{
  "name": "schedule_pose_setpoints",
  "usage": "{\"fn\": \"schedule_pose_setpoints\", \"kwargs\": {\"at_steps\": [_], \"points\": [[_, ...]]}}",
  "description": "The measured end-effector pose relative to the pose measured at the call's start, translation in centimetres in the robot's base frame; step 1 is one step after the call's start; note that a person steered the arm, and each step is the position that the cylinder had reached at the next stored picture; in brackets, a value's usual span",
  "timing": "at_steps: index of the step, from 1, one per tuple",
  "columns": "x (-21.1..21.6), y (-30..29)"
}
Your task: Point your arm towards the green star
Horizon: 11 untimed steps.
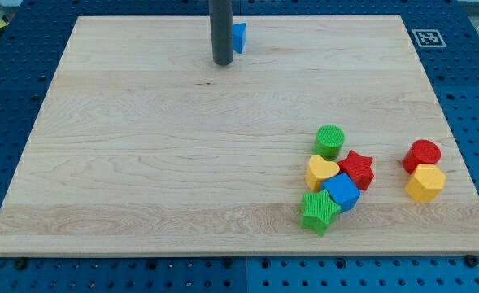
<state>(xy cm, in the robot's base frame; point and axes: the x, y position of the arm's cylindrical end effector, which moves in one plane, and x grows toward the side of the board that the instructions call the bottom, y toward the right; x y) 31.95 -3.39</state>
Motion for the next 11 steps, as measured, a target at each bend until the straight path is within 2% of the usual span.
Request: {"fn": "schedule_pose_setpoints", "kwargs": {"at_steps": [2, 3, 5, 8, 9, 11], "points": [[1.1, -0.2], [4.5, 0.2], [14.5, 0.3], [27.3, 1.4], [29.9, 2.6], [30.0, 3.2]]}}
